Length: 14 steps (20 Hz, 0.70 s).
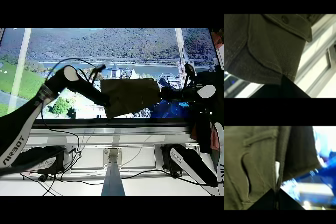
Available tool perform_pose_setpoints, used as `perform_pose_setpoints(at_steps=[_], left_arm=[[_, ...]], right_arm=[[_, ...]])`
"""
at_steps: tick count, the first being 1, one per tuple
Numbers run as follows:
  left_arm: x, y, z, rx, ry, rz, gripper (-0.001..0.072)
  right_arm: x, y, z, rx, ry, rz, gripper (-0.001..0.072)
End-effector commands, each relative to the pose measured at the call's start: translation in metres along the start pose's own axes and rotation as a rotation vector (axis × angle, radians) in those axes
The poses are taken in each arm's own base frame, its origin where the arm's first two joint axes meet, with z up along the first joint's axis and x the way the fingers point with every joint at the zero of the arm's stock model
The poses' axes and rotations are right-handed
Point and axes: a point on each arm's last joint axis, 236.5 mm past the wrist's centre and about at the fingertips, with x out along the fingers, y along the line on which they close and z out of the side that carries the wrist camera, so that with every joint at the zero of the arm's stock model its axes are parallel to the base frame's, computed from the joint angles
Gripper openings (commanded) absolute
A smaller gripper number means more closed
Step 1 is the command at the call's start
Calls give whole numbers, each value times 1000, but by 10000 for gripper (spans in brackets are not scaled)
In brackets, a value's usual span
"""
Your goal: Fold the clothes and pants, and hang the long-sleeved shirts on hangers.
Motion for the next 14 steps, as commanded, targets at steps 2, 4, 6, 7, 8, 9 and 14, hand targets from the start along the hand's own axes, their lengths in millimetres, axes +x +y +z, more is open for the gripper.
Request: perform_pose_setpoints(at_steps=[2, 4, 6, 7, 8, 9, 14], left_arm=[[31, 4, -27, 71, 84, 95, 24], [35, 14, -19, 76, 38, 128, 35], [29, 22, 4, 57, -55, 140, 440], [25, 28, 16, 26, -105, 148, 632], [19, 35, 26, -23, -149, 154, 658], [15, 41, 30, -42, -169, 158, 658], [3, 57, 33, -88, -180, 164, 653]], right_arm=[[8, -32, -19, -33, 97, -94, 182], [13, -37, 0, -32, 27, -110, 679], [16, -41, 13, -30, -22, -122, 687], [18, -43, 18, -28, -37, -126, 687], [21, -45, 22, -25, -43, -129, 687], [24, -46, 24, -22, -35, -130, 687], [37, -42, 37, -62, 109, -95, 700]])
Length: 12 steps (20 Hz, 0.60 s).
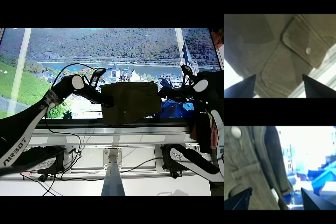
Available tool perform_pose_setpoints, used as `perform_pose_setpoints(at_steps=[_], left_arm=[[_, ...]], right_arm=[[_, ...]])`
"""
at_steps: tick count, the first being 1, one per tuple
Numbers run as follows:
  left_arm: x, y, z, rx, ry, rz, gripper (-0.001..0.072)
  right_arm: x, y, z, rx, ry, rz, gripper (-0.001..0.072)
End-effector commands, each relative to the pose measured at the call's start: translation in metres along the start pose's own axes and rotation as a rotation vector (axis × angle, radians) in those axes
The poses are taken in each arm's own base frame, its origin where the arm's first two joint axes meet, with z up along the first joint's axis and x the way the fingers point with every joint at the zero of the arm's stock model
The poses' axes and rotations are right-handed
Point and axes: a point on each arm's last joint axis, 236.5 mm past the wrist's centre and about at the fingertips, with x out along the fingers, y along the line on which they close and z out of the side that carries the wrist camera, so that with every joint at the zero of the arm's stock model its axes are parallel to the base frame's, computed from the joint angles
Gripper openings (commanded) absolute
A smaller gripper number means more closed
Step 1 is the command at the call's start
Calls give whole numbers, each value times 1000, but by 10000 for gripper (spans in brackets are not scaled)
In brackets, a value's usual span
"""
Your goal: Fold the clothes and pants, and hang the long-sleeved shirts on hangers.
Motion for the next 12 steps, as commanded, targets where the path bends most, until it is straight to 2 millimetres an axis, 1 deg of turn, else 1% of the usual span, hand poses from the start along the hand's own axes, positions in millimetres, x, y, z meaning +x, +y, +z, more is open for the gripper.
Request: perform_pose_setpoints(at_steps=[1, 3, 4, 6, 7, 8, 9, 10, 11, 12], left_arm=[[-4, 9, 7, -28, -23, 10, 653], [-4, 9, 7, -28, -23, 9, 653], [-4, 9, 7, -28, -23, 9, 653], [-4, 9, 7, -28, -23, 9, 653], [-4, 9, 7, -28, -23, 9, 653], [-4, 9, 7, -28, -23, 9, 653], [-4, 9, 7, -28, -23, 9, 653], [-4, 9, 6, -27, -22, 9, 653], [-4, 9, 6, -28, -22, 9, 653], [-4, 9, 7, -28, -23, 9, 653]], right_arm=[[9, 3, 10, -46, 111, 29, 701], [15, 6, 15, -54, 191, 53, 700], [19, 8, 13, -60, 236, 74, 699], [25, 14, 2, -98, 344, 128, 698], [29, 12, -2, -120, 379, 135, 698], [34, 7, -1, -134, 385, 125, 698], [40, 1, 2, -139, 372, 106, 697], [45, 0, 7, -136, 353, 102, 695], [48, 3, 9, -124, 343, 118, 687], [51, 12, 10, -100, 341, 157, 670]])
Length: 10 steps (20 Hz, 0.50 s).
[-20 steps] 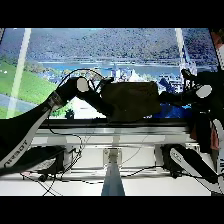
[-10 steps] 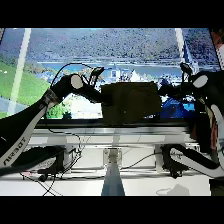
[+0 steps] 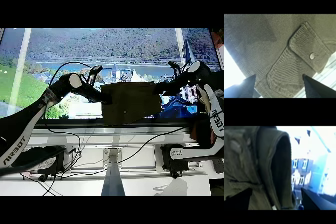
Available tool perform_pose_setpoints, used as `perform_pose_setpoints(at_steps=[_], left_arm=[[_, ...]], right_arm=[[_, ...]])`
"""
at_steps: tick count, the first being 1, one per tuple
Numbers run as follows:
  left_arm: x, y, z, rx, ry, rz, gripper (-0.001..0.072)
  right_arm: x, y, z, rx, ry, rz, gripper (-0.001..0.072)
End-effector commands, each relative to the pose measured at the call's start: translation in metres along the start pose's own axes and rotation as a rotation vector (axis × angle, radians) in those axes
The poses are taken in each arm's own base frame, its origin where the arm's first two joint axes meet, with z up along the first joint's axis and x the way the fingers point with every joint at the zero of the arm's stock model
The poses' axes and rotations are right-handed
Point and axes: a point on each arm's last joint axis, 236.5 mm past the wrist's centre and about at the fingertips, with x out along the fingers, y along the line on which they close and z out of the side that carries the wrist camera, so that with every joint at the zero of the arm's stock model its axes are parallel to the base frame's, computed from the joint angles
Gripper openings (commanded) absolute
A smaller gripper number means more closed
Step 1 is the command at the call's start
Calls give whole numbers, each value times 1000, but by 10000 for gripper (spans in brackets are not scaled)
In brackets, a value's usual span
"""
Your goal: Fold the clothes and pants, and hang the long-sleeved shirts on hangers.
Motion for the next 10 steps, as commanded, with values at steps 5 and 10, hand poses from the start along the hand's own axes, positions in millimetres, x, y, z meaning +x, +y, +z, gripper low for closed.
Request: perform_pose_setpoints(at_steps=[5, 10], left_arm=[[0, 5, 2, 10, -10, 19, 653], [-2, 29, 4, 79, -12, 122, 653]], right_arm=[[25, 45, 9, 80, 28, 259, 649], [40, 99, -24, -26, 167, 387, 562]])
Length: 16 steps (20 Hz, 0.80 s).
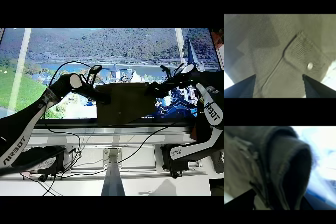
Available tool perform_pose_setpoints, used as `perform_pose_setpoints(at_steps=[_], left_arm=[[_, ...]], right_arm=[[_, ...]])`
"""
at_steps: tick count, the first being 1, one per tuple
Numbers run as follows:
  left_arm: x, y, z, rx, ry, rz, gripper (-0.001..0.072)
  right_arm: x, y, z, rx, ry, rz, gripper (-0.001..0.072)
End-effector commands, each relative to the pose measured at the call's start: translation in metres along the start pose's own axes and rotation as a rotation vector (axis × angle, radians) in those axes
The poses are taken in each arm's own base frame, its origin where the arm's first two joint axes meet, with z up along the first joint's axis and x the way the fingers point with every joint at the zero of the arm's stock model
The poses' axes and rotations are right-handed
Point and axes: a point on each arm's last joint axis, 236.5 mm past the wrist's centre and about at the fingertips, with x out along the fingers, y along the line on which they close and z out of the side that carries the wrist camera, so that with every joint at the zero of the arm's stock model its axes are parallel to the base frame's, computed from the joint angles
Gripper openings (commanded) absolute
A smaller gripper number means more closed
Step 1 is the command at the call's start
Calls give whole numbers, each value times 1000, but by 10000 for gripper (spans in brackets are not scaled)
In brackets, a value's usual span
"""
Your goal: Fold the clothes and pants, and hang the long-sleeved shirts on hangers.
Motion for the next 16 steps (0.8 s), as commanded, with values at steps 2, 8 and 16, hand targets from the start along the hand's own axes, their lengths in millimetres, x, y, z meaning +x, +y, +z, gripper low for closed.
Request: perform_pose_setpoints(at_steps=[2, 8, 16], left_arm=[[0, 18, 0, 50, 2, 75, 653], [-3, 26, 0, 71, 4, 106, 653], [-102, 40, 46, 38, -247, 142, 653]], right_arm=[[40, 39, -14, -114, 77, 33, 563], [93, 87, 0, -320, 16, -69, 44], [-46, 144, 71, -412, -337, -116, 42]])
